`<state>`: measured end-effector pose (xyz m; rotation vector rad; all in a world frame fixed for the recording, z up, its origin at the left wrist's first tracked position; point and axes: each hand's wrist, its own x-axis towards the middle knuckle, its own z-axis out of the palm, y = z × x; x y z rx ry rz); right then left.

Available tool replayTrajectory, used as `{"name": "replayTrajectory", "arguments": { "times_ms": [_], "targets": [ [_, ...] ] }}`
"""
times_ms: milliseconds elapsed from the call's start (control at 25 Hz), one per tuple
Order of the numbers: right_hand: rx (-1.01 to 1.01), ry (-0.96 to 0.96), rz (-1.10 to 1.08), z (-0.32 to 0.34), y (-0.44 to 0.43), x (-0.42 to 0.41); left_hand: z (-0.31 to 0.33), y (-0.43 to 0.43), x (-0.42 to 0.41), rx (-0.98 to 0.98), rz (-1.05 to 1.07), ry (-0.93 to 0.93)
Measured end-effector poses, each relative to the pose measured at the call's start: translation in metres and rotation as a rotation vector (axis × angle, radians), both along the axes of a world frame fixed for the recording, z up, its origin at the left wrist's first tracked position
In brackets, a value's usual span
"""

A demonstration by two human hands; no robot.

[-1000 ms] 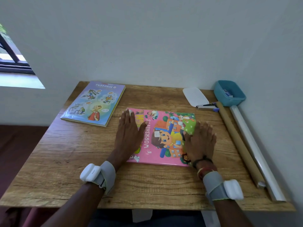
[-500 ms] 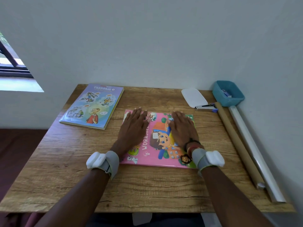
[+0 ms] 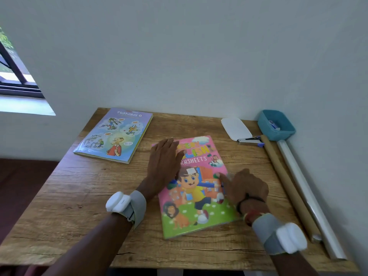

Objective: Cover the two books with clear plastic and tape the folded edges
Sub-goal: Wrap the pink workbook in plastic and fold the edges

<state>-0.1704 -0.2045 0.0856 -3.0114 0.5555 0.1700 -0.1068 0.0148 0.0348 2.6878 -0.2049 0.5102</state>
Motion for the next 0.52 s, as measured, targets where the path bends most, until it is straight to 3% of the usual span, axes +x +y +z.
{"name": "replayTrajectory", "arguments": {
  "times_ms": [160,320,520],
  "targets": [
    [-0.117,-0.103,0.293,0.015,0.025,0.015,-0.006,-0.005,0.007,0.02,-0.018,0.054],
    [0.135,-0.151,0.725,-0.011,0.081,0.067,-0.011,-0.002,0.015,0.062,-0.117,0.067],
    [0.151,-0.125,0.771,-0.04,0.075,0.081,-0.016,0.005,0.015,0.097,-0.094,0.066]
  ]
}}
